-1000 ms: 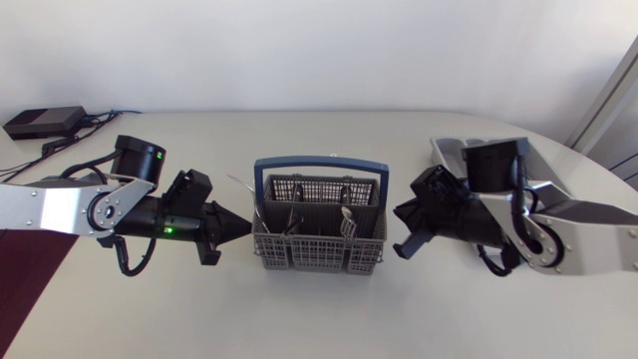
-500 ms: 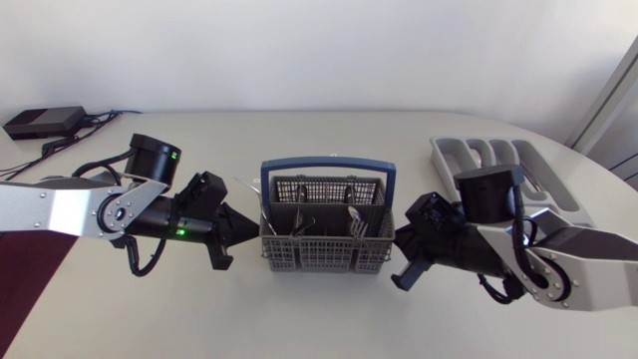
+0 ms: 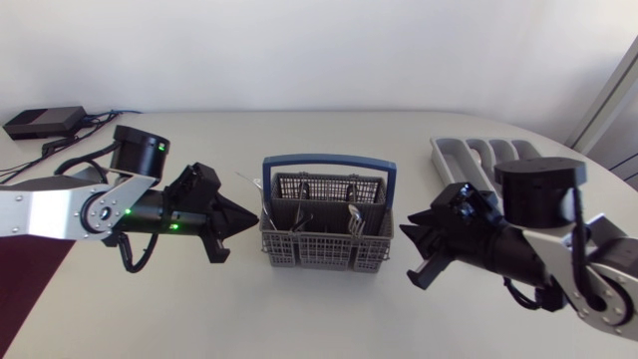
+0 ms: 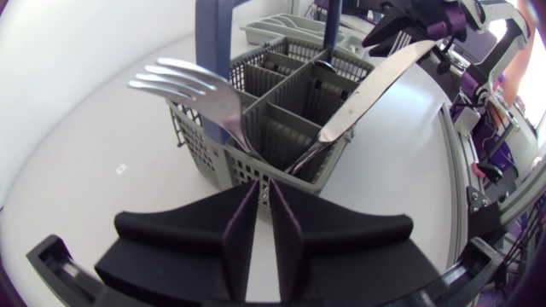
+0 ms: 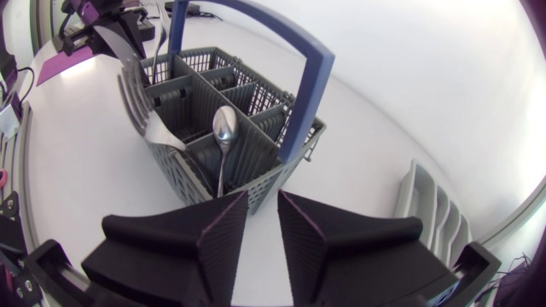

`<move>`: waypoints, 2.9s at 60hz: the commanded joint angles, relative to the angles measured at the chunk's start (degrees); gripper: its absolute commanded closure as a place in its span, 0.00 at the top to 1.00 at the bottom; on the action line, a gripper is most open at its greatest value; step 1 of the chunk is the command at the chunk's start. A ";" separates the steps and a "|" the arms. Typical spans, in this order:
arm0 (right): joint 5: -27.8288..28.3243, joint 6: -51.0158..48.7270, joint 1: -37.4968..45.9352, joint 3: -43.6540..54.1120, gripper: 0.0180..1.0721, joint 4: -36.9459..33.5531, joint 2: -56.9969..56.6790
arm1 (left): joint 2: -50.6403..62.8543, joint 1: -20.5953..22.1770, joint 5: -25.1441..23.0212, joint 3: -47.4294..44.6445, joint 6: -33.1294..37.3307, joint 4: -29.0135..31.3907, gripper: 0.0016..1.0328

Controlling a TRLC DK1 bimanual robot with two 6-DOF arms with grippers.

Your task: Unload the cutlery basket into the drawer organizer.

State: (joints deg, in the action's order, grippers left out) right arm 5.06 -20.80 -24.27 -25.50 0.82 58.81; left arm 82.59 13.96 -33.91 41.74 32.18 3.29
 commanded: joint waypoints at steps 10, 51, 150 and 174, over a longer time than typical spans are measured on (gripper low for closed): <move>-0.31 1.99 -1.74 2.47 0.50 -7.94 -10.64 | -9.20 1.34 3.59 -4.47 0.69 0.40 0.31; -5.76 7.96 -16.25 -3.51 0.57 -0.82 -0.18 | -21.77 21.55 23.45 -6.49 -5.20 3.92 0.58; 5.57 9.28 -12.20 -17.04 0.07 -12.51 -5.63 | -12.98 29.37 26.26 0.80 -8.54 -1.97 0.67; 17.00 12.45 -8.86 -21.26 0.07 -21.74 -12.75 | -7.70 31.13 22.75 7.83 -6.70 -3.11 0.78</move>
State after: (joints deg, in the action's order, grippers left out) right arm 20.40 -10.20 -34.26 -45.34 -19.92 47.18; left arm 73.21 44.51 -9.56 47.11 24.45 0.51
